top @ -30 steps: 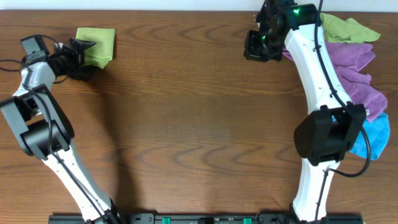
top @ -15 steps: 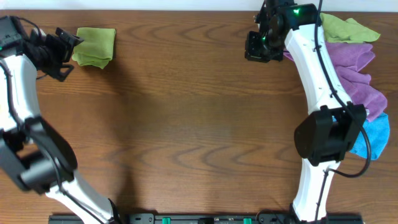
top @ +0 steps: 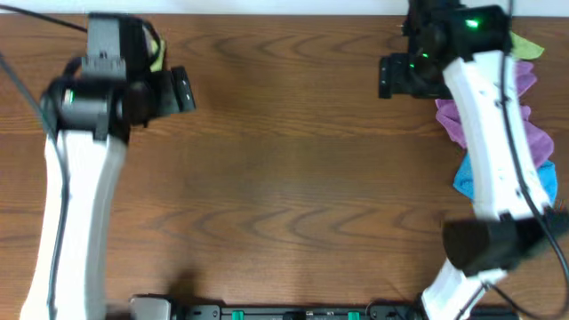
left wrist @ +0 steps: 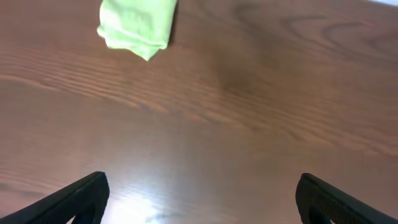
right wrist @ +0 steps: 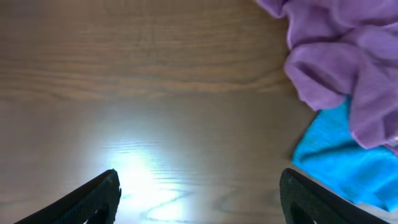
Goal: Fold the cloth
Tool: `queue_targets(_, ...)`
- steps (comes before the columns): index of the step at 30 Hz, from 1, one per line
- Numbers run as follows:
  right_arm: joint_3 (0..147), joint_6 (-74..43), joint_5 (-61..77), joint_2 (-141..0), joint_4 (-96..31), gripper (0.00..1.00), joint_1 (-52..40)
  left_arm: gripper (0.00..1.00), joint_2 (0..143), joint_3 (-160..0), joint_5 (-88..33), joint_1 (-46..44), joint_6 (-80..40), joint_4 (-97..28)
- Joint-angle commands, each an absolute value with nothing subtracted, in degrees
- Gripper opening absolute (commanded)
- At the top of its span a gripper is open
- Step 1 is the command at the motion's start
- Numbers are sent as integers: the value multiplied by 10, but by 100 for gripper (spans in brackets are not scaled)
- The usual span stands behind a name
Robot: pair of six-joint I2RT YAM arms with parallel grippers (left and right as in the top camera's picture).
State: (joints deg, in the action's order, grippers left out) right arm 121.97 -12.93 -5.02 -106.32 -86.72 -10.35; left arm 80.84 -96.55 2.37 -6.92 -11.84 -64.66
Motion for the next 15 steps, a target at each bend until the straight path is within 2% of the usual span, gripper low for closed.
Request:
queue_targets(1, 1146, -119, -57, -936, -841, 82, -103, 96, 692, -881, 79, -98, -102, -639)
queue_targets(6, 871, -93, -57, -719, -704, 85, -111, 95, 551, -656, 35, -112, -123, -565)
queue_targets(8, 743, -93, -55, -635, -635, 93, -112, 95, 513, -585, -1, -112, -124, -522)
queue_targets(9, 700, -93, -55, -606, -608, 99, -112, 96, 502, -562, -5, -112, -124, -504)
queue_targets(13, 617, -98, -55, -533, -539, 99, -112, 95, 494, -541, -20, -112, -126, -474)
queue_targets(15, 609, -98, -56, -524, -545, 99, -112, 96, 494, -540, -25, -112, -131, -480)
